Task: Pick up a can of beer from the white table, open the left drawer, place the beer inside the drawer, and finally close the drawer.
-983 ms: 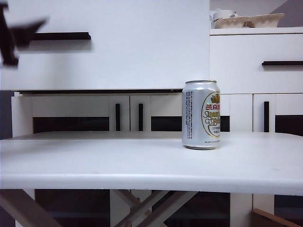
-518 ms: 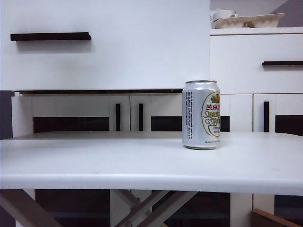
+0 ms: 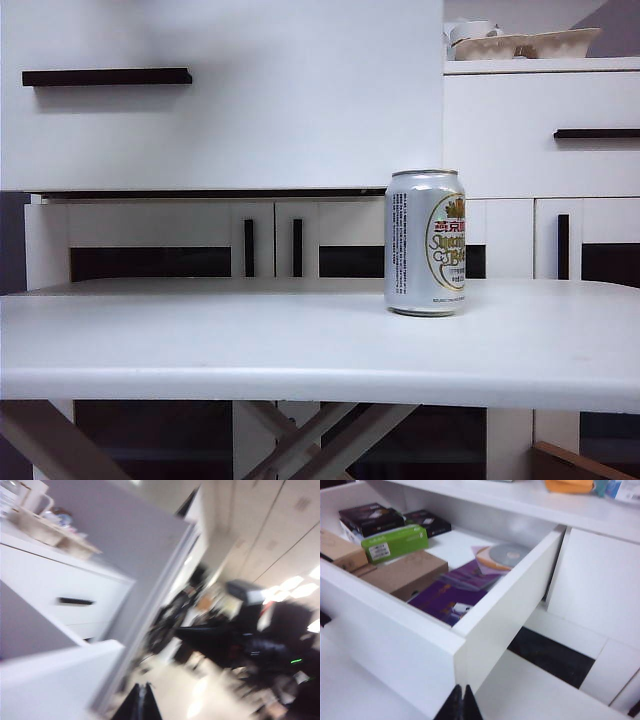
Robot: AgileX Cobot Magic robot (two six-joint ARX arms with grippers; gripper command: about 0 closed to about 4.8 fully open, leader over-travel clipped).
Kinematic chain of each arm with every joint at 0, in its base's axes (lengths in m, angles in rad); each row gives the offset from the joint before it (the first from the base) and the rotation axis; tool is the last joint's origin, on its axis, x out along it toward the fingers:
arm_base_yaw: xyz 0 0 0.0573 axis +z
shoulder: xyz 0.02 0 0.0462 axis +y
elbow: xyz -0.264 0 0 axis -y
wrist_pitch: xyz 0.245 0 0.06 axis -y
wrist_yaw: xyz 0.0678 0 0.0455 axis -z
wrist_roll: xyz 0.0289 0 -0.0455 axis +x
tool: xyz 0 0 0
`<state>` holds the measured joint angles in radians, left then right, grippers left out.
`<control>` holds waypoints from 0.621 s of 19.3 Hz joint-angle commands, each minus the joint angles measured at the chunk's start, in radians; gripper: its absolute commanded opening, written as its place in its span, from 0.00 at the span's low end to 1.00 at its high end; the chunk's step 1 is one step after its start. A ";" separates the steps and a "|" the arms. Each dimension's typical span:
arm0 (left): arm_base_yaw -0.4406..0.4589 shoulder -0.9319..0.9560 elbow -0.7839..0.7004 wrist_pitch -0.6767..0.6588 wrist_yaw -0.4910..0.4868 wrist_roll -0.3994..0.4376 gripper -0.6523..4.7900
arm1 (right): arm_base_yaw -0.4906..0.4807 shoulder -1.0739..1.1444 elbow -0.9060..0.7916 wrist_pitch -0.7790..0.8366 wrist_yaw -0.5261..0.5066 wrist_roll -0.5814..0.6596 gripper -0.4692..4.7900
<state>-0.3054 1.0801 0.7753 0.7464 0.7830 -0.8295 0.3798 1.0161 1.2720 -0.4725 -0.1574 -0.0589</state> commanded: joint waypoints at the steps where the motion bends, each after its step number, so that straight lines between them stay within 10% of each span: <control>1: -0.001 -0.006 0.157 -0.327 0.007 0.258 0.11 | -0.002 -0.003 0.000 -0.044 -0.001 -0.003 0.08; 6: -0.001 -0.006 0.368 -0.827 -0.071 0.625 0.11 | -0.003 -0.005 -0.027 -0.081 -0.011 -0.003 0.08; 12: -0.001 -0.009 0.398 -0.905 -0.084 0.660 0.11 | -0.003 -0.020 -0.156 -0.069 -0.085 -0.002 0.08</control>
<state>-0.3054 1.0760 1.1671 -0.1589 0.7025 -0.1787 0.3756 1.0100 1.1244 -0.5598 -0.2314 -0.0608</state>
